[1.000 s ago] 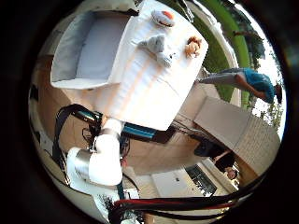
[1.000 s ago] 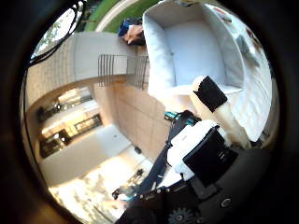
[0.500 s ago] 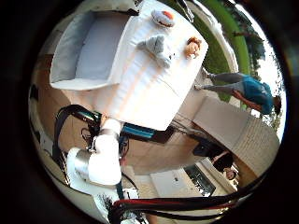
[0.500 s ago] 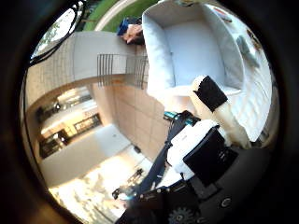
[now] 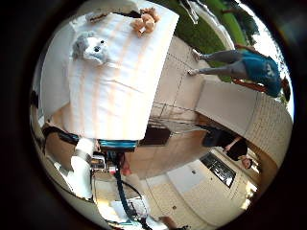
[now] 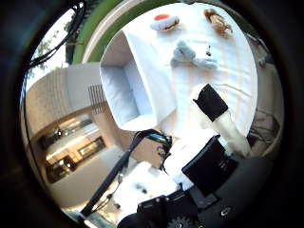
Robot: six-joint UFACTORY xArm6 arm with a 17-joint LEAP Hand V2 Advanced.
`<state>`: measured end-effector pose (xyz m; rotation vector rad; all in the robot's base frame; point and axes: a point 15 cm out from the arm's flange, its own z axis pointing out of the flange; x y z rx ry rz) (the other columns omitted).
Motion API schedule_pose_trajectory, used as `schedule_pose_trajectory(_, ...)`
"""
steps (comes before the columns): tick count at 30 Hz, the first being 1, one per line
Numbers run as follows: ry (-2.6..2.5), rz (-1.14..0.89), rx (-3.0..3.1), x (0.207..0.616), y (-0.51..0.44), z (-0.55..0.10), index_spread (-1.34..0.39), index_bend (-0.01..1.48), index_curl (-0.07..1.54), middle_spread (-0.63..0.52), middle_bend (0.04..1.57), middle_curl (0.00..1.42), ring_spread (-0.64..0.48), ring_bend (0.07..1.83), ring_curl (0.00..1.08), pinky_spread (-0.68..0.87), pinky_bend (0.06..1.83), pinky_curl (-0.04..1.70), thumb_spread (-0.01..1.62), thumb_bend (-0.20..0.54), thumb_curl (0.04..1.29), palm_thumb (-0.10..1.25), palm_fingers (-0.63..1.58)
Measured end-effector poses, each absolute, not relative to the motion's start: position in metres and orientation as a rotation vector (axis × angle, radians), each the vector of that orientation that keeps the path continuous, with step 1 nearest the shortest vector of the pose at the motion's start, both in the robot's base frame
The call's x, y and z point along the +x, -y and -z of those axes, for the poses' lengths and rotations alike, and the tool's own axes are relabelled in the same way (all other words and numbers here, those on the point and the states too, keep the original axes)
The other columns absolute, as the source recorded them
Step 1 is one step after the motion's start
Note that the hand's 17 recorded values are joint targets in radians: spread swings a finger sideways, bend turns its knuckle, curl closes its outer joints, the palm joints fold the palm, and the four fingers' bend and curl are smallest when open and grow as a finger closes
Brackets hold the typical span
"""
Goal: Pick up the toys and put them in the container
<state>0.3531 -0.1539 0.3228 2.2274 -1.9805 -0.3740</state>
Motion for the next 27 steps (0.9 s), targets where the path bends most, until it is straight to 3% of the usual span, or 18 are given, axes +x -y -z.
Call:
schedule_pose_trajectory(8,1.986,0.351,2.238,0.394,0.172,-0.256,-0.17,0.14,0.28,0.05,0.18,0.31,0.27,0.33,0.34,0.41,0.55,0.22,1.22,-0.037,0.36,0.62,0.14)
schedule_pose_trajectory(22,1.913,0.407,2.252,0.414,0.129,-0.165,-0.13,0.16,0.26,0.05,0.19,0.33,0.27,0.37,0.34,0.41,0.57,0.22,1.19,-0.03,0.34,0.56,0.17)
schedule_pose_trajectory(27,1.861,0.42,2.263,0.42,0.112,-0.148,-0.08,0.16,0.26,0.03,0.21,0.33,0.28,0.42,0.34,0.42,0.57,0.21,1.19,-0.027,0.33,0.55,0.3)
